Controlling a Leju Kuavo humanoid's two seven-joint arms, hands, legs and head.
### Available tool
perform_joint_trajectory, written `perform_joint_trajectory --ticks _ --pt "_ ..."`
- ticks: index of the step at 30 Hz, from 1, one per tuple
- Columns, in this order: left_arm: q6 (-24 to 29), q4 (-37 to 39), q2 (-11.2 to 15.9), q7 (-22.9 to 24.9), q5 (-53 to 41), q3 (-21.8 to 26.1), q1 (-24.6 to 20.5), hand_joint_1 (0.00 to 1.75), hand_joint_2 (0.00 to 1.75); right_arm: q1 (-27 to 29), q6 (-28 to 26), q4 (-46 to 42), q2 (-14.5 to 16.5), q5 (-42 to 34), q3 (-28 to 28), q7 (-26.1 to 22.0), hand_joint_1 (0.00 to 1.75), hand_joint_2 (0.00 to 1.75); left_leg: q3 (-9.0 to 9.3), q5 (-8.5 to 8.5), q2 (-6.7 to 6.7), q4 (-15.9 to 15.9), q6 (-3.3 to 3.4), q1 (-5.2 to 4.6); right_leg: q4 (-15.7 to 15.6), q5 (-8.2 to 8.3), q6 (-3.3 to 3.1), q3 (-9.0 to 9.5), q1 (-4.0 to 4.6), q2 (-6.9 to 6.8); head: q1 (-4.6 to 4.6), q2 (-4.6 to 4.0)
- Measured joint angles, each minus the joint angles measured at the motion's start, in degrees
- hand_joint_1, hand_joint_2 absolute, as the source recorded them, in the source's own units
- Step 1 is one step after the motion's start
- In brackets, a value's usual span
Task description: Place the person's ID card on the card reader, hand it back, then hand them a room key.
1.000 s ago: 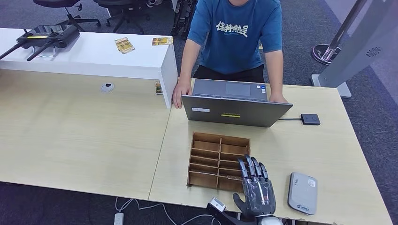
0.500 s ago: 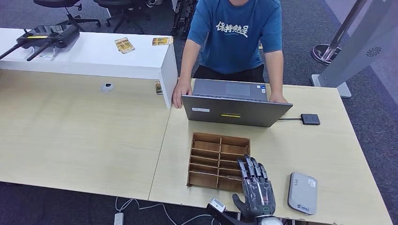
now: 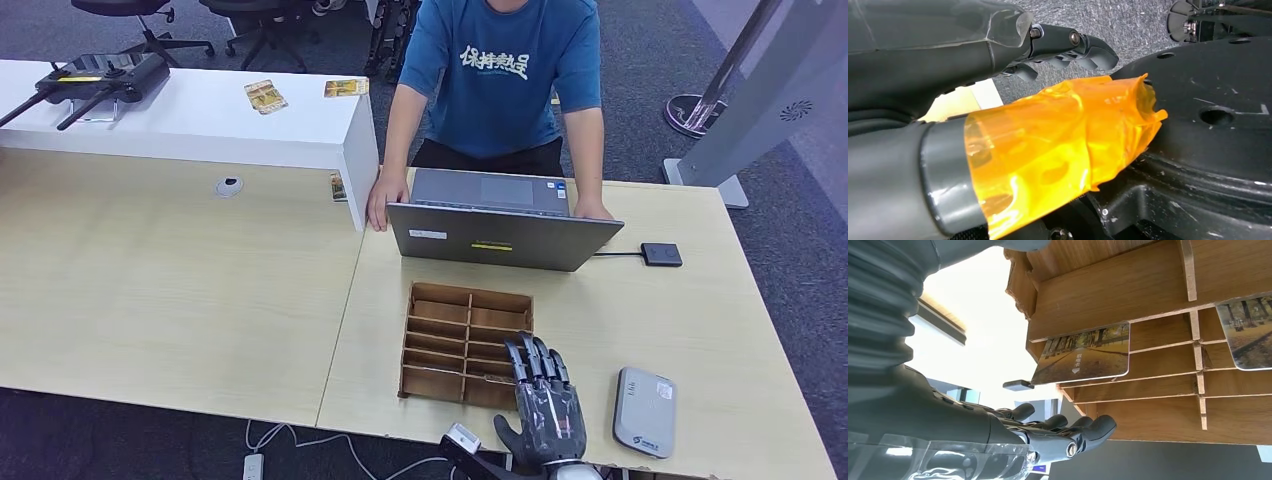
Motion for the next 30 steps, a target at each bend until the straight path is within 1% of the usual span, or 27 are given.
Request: perform_joint_trajectory --ticks 1,2,3,4,5,6,7,8,10,11,12,30 --pt "0.0 0.0 0.0 0.0 0.01 -0.01 0.0 0.0 0.0 0.0 0.01 0.0 0.0 -0.04 0.0 -0.01 0.02 1.75 0.0 0.0 0.0 0.0 0.0 0.0 0.0 0.0 0.0 0.0 0.0 0.0 -0.01 0.0" --pt "0.0 0.0 0.0 0.0 0.02 -0.01 0.0 0.0 0.0 0.0 0.03 0.0 0.0 -0.07 0.0 -0.01 0.09 1.75 0.0 0.0 0.0 0.0 0.0 0.0 0.0 0.0 0.0 0.0 0.0 0.0 -0.01 0.0" --pt "0.0 0.0 0.0 0.0 0.03 -0.02 0.0 0.0 0.0 0.0 0.05 0.0 0.0 -0.11 0.0 -0.02 0.21 1.75 0.0 0.0 0.0 0.0 0.0 0.0 0.0 0.0 0.0 0.0 0.0 0.0 -0.01 0.0" --pt "0.0 0.0 0.0 0.0 0.04 -0.02 0.0 0.0 0.0 0.0 0.07 0.0 0.0 -0.15 0.0 -0.02 0.42 1.75 0.0 0.0 0.0 0.0 0.0 0.0 0.0 0.0 0.0 0.0 0.0 0.0 -0.01 0.0" --pt "0.0 0.0 0.0 0.0 0.05 -0.02 0.0 0.0 0.0 0.0 0.09 0.0 0.0 -0.17 0.0 -0.02 0.74 1.75 0.0 0.0 0.0 0.0 0.0 0.0 0.0 0.0 0.0 0.0 0.0 0.0 0.0 0.0" --pt "0.0 0.0 0.0 0.0 0.05 -0.03 0.0 0.0 0.0 0.0 0.1 0.0 0.0 -0.21 0.0 -0.02 1.0 1.75 0.0 0.0 0.0 0.0 0.0 0.0 0.0 0.0 0.0 0.0 0.0 0.0 0.0 0.0" --pt "0.0 0.0 0.0 0.0 0.06 -0.03 0.0 0.0 0.0 -0.01 0.13 0.0 0.0 -0.23 0.0 -0.02 1.16 1.75 0.0 0.0 0.0 0.0 0.0 0.0 0.0 0.0 0.0 0.0 0.0 0.0 0.0 0.0" --pt "0.0 0.0 0.0 0.0 0.06 -0.04 0.0 0.0 0.0 -0.01 0.19 0.0 0.0 -0.28 0.0 -0.04 1.03 1.75 0.0 0.0 0.0 0.0 0.0 0.0 0.0 0.0 0.0 0.0 0.0 0.0 0.0 0.0" --pt "0.0 0.0 0.0 0.0 0.07 -0.08 0.0 0.0 0.0 -0.02 0.4 0.01 0.0 -0.45 0.0 -0.1 0.38 1.75 0.0 0.0 0.0 0.0 0.0 0.0 0.0 0.0 0.0 0.0 0.0 0.0 0.0 0.0" --pt "0.0 0.0 0.01 0.0 0.07 -0.14 0.0 0.0 0.0 -0.03 0.49 0.01 0.0 -0.55 0.0 -0.13 0.09 1.75 0.0 0.0 0.0 0.0 0.0 0.0 0.0 0.0 0.0 0.0 0.0 0.0 0.0 0.0" --pt "0.0 0.0 0.01 0.0 0.08 -0.23 0.0 0.0 0.0 -0.03 0.54 0.02 0.0 -0.64 0.0 -0.15 0.0 1.75 -0.01 0.0 0.0 0.0 0.0 0.0 0.0 0.0 0.0 0.0 0.0 0.0 -0.01 0.0" --pt "0.01 0.0 0.02 0.0 0.22 -0.87 0.0 0.0 0.0 -0.03 0.43 0.02 0.0 -0.81 0.0 -0.3 0.0 1.75 -0.01 0.0 0.0 0.0 0.0 0.0 0.0 0.0 0.0 0.0 0.0 0.0 0.0 0.0"
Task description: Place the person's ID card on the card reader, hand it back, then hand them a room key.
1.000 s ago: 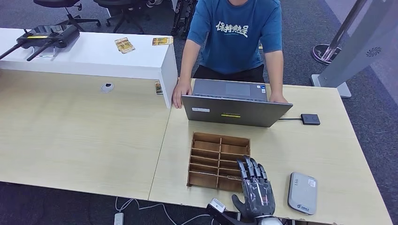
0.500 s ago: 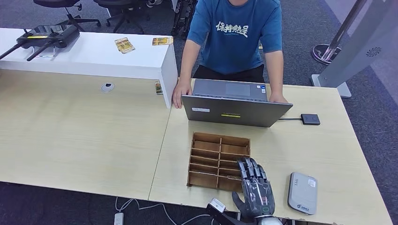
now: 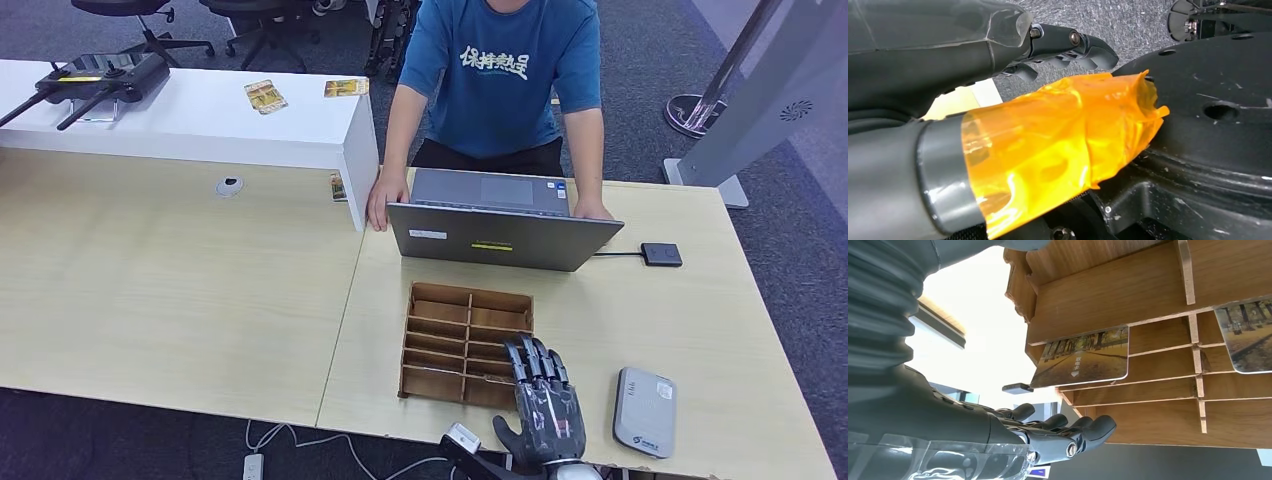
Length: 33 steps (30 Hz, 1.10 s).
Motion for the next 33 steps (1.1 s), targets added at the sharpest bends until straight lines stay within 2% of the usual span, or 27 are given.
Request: perform_joint_trajectory --ticks 25,27,30,31,33 --pt "0.19 0.0 -0.22 0.0 0.75 0.0 0.03 0.0 0.0 0.46 -1.18 -1.75 0.0 1.2 0.0 0.3 0.02 1.75 0.0 0.0 0.0 0.0 0.0 0.0 0.0 0.0 0.0 -0.01 0.0 0.0 -0.01 0.0" --pt "0.19 0.0 -0.22 0.0 0.8 0.0 0.03 0.0 0.0 0.46 -1.07 -1.75 0.0 1.01 0.0 0.3 0.24 1.75 0.0 0.0 0.0 0.0 0.0 0.0 0.0 0.0 0.0 -0.01 0.0 0.0 -0.01 0.0" --pt "0.19 0.0 -0.22 0.0 0.88 0.0 0.03 0.0 0.0 0.45 -0.67 -1.75 0.0 0.55 0.0 0.28 1.03 1.75 0.0 0.0 0.0 0.0 0.0 0.0 0.0 0.0 0.0 -0.01 0.0 0.0 -0.01 0.0" --pt "0.19 0.0 -0.22 0.0 0.9 -0.01 0.03 0.0 0.0 0.45 -0.51 -1.75 0.0 0.44 0.0 0.28 1.22 1.75 0.0 0.0 0.0 0.0 0.0 0.0 0.0 0.0 0.0 -0.01 0.0 0.0 -0.01 0.0" --pt "0.17 0.0 -0.22 0.0 0.94 -0.02 0.03 0.0 0.0 0.44 -0.25 -1.75 0.0 0.25 0.0 0.28 1.35 1.75 0.0 0.0 0.0 0.0 0.0 0.0 0.0 0.0 0.0 0.0 0.0 0.0 -0.01 0.0"
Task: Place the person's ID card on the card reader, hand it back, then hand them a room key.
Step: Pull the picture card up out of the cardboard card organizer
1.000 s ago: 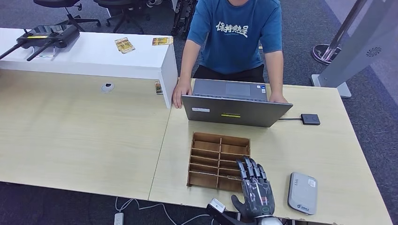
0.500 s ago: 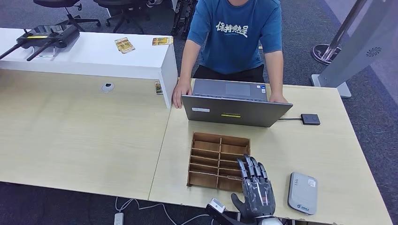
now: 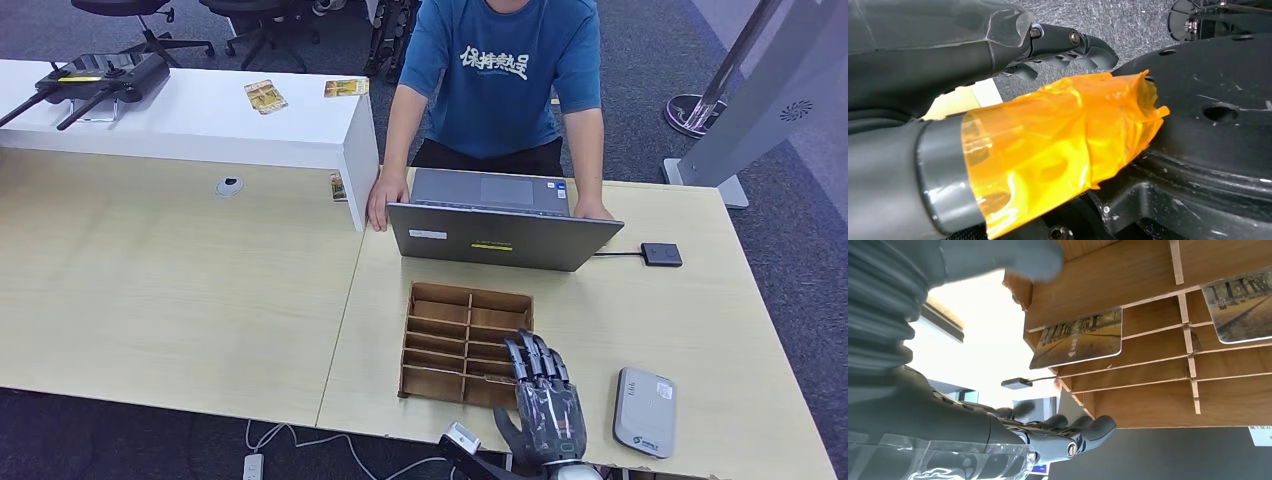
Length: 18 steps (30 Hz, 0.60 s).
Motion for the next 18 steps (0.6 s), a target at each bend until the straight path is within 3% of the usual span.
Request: perform_joint_trajectory --ticks 18 --pt "-0.01 0.0 0.0 0.0 0.13 -0.07 0.0 0.0 0.0 -0.12 0.55 0.02 -0.02 -0.45 0.0 -0.07 1.29 1.75 0.0 0.0 0.0 0.0 0.0 0.0 0.0 0.0 0.0 0.0 0.0 0.0 0.0 0.0"
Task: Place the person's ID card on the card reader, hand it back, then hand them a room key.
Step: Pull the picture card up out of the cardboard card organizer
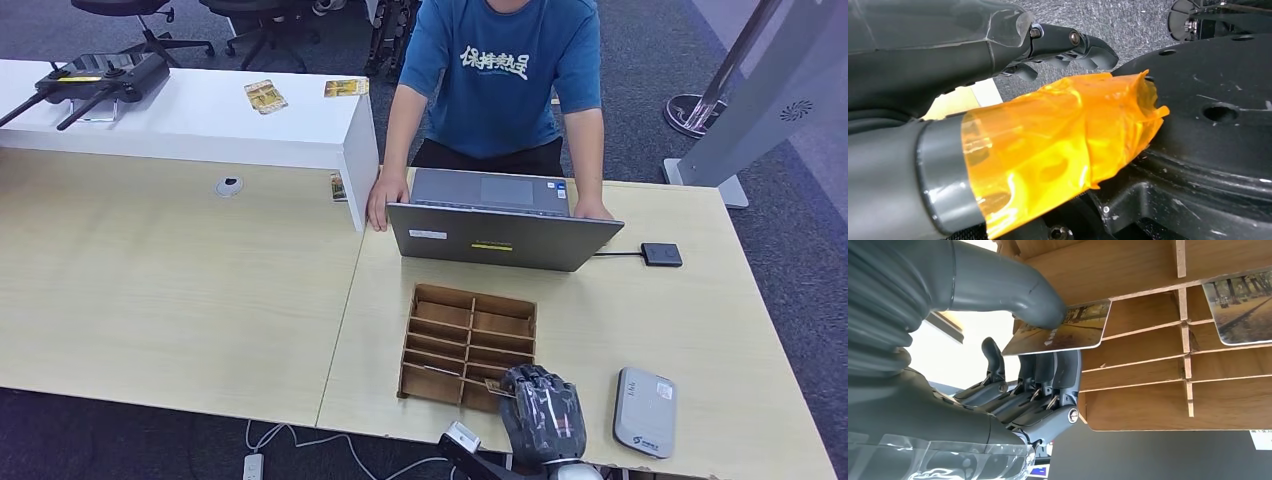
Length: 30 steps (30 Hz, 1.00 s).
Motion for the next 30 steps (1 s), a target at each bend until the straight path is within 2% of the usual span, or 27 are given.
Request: perform_joint_trajectory --ticks 3,7,10,19,25,30 --pt "0.0 0.0 0.0 0.0 0.0 0.0 0.0 0.0 0.0 -0.02 0.02 0.0 0.0 -0.02 0.0 0.0 1.34 1.75 0.0 0.0 0.0 0.0 0.0 0.0 0.0 0.0 0.0 0.0 0.0 0.0 0.0 0.0" --pt "0.0 0.0 0.0 0.0 0.0 0.0 0.0 0.0 0.0 -0.03 -0.11 0.0 0.0 -0.12 0.0 -0.07 1.72 1.75 0.0 0.0 0.0 0.0 0.0 0.0 0.0 0.0 0.0 0.0 0.0 0.0 0.0 0.0" --pt "0.02 0.0 -0.03 -0.03 0.14 -0.01 0.01 0.0 0.0 0.2 -2.53 -0.08 0.08 -0.35 -0.05 -0.97 1.75 1.75 0.0 0.0 0.0 0.0 0.0 0.0 0.0 0.0 0.0 0.0 0.0 0.0 0.01 0.0" --pt "0.82 0.0 -0.53 -0.45 0.82 -0.09 0.07 0.0 0.0 4.03 -17.33 -4.22 2.76 0.22 -2.64 -5.32 1.75 1.75 -0.01 -0.02 0.0 0.0 -0.01 0.0 0.0 -0.02 0.0 -0.02 0.0 0.0 -0.01 0.0" --pt "1.05 0.0 -0.69 -0.73 1.05 -0.54 0.09 0.0 0.0 6.26 -20.88 -7.35 4.56 0.22 -4.67 -8.58 1.75 1.75 -0.01 -0.02 0.0 0.0 -0.01 0.0 0.0 -0.01 0.0 -0.02 0.0 0.0 0.0 0.0" --pt "1.26 0.01 -0.72 -0.91 1.36 -1.19 0.11 0.0 0.0 8.84 -21.06 -11.3 7.86 -0.92 -8.81 -16.71 1.75 1.75 -0.01 -0.02 0.0 0.0 -0.01 0.0 0.0 -0.01 0.0 -0.02 0.0 0.0 -0.01 0.0"
